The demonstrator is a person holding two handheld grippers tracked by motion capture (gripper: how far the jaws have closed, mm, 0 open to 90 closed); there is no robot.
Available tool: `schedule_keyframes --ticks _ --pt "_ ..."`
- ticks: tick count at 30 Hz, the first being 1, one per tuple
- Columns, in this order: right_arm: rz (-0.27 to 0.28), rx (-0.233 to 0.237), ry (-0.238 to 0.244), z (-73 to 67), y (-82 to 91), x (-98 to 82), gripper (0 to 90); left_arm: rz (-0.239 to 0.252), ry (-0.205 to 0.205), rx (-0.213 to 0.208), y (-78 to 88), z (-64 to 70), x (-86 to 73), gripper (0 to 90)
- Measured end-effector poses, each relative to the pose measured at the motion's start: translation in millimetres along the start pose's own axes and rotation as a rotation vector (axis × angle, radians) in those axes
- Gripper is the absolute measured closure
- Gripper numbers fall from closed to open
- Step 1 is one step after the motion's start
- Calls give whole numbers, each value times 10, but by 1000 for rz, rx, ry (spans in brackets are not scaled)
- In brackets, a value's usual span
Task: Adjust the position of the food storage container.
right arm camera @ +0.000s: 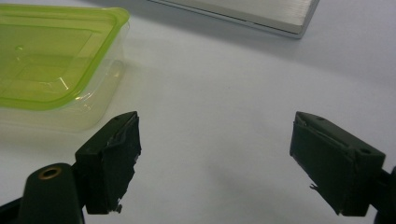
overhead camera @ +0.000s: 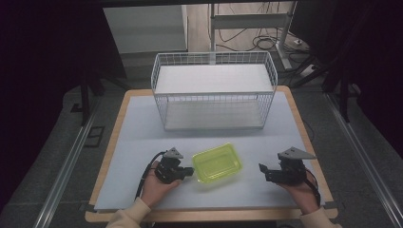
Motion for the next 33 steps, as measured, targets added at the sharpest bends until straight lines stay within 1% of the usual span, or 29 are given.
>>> schedule_keyframes --ticks 1,3,4,7,8,9,10,11,14,16,18,19,20,21,22,23,24,25,26,28,31,32,33 --pt "1 0 0 4 1 0 166 6 -1 -1 50 -8 -11 900" --pt "1 -1 -1 4 1 1 166 14 4 0 75 -8 -16 900" --pt "0 -1 0 4 1 1 166 29 12 -11 148 18 -31 900" --pt "2 -1 2 2 4 3 166 45 -2 -16 237 69 -51 900" --pt "1 -2 2 4 3 2 166 53 -6 -21 279 104 -56 900" --pt "0 -3 1 8 -1 2 166 66 -23 -35 351 192 -47 900" --pt "0 -3 1 8 -1 2 166 66 -23 -35 351 192 -47 900" --pt "0 -3 1 10 -5 1 166 71 -33 -41 370 232 -41 900" --pt "0 -3 1 6 -6 5 166 66 -82 -78 397 416 -27 900" --pt "3 -2 1 0 -2 10 166 57 -106 -99 376 517 -25 900" --pt "3 -2 1 1 1 9 166 48 -124 -115 346 586 -24 900" --pt "0 -4 -1 6 0 6 167 33 -133 -129 291 657 -26 900" --pt "0 -4 -1 6 0 6 167 33 -133 -129 291 657 -26 900" --pt "0 -5 0 8 -2 3 166 24 -137 -131 260 680 -26 900" --pt "0 -5 0 8 -2 3 166 21 -131 -132 230 702 -25 900" --pt "0 -6 1 8 -2 3 166 -1 -138 -139 140 751 -26 900" --pt "0 -6 1 8 -2 3 166 -1 -138 -139 140 751 -26 900" --pt "1 -4 0 6 -2 4 167 -13 -152 -146 70 795 -22 900" --pt "1 -4 0 6 -2 4 167 -13 -152 -146 70 795 -22 900" --pt "0 -6 2 7 -3 3 167 -25 -158 -144 12 812 -11 900" --pt "-1 -4 -2 7 -2 -1 167 -29 -165 -131 -23 808 3 900" --pt "-1 -4 -2 7 -2 -1 167 -31 -164 -125 -27 797 5 900" --pt "0 -5 -3 14 -1 -4 167 -34 -155 -117 -35 756 8 900"
Point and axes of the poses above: each handheld gripper's, and its own axes: y roughly backward along the jaws, x roughly out of its top, z roughly to its right, the point moved 4 cm from there along -y, roughly forward along the jaws, and after that the axes turned 10 degrees about x, right-handed, at the moved point
